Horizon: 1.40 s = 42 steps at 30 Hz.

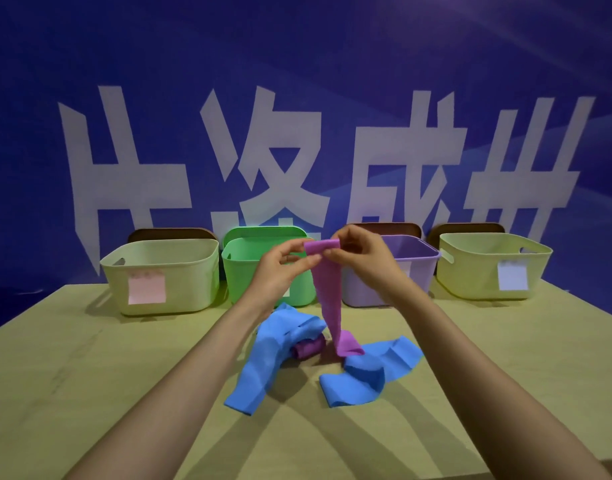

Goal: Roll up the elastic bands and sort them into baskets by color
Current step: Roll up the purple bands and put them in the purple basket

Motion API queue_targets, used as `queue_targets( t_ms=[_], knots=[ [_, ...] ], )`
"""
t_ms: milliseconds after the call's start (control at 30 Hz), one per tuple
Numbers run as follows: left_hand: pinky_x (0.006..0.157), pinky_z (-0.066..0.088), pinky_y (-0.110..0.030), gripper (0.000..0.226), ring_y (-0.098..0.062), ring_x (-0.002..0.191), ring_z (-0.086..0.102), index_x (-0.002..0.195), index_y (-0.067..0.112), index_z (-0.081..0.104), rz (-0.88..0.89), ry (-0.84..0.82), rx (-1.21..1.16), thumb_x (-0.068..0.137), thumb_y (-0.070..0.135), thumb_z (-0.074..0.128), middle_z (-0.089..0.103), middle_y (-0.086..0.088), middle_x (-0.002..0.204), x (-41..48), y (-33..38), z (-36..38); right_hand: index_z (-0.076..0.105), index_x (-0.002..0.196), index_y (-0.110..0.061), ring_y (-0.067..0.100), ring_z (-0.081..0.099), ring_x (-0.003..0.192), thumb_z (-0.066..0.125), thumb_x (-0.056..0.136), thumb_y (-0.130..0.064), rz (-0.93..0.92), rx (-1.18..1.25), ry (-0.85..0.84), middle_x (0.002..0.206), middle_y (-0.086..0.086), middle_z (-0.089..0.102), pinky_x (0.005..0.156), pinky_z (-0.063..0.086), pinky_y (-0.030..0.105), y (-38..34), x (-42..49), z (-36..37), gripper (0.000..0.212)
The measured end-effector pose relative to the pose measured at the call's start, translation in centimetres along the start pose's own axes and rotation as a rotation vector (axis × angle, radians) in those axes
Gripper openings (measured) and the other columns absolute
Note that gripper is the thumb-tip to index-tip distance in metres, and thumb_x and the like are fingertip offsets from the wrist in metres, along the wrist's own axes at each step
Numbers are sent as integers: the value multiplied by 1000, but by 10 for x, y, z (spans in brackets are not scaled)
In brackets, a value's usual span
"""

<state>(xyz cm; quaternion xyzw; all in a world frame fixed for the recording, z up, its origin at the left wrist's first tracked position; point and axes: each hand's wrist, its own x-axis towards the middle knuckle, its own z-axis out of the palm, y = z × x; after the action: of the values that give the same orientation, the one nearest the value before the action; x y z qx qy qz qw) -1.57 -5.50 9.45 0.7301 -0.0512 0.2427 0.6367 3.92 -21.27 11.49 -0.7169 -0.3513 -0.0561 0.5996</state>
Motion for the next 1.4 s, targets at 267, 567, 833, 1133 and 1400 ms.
queue_targets(
  t_ms=[267, 567, 833, 1133, 1400],
  knots=[
    [69, 55, -27, 13, -7, 67, 61, 88, 17, 65, 180, -67, -110, 92, 8, 57, 68, 9, 71, -30, 77, 15, 56, 90, -14, 13, 65, 82, 69, 81, -12, -60, 81, -36, 89, 4, 62, 75, 56, 27, -87, -34, -38, 16],
    [61, 58, -28, 6, -11, 70, 65, 91, 13, 63, 87, -135, -99, 90, 8, 60, 68, 1, 77, -70, 81, 4, 59, 94, -14, 15, 67, 86, 71, 78, -9, 33, 157, -151, 91, 2, 64, 81, 58, 31, -84, -62, -28, 21],
    [67, 56, -34, 6, -20, 77, 63, 86, 12, 60, -354, -55, -25, 90, 7, 60, 64, -6, 83, -77, -52, -11, 62, 89, -6, 24, 60, 81, 65, 85, -2, 380, 199, -184, 83, 10, 62, 70, 55, 28, 56, -61, 33, 7],
    [50, 48, -17, 6, -10, 67, 60, 90, 8, 63, -390, 0, 7, 90, 13, 62, 63, -1, 78, -29, -96, -13, 61, 100, 0, 19, 61, 79, 64, 88, -6, 420, 172, -121, 86, 9, 63, 69, 53, 24, 110, -21, 54, 14],
    [56, 50, -18, 11, -6, 62, 60, 78, 8, 58, -376, 43, -83, 88, 7, 63, 62, -1, 70, -18, -131, -9, 68, 98, -2, 7, 51, 61, 66, 86, -3, 346, 175, -39, 74, 5, 62, 57, 43, 18, 135, -18, 59, 12]
  ],
)
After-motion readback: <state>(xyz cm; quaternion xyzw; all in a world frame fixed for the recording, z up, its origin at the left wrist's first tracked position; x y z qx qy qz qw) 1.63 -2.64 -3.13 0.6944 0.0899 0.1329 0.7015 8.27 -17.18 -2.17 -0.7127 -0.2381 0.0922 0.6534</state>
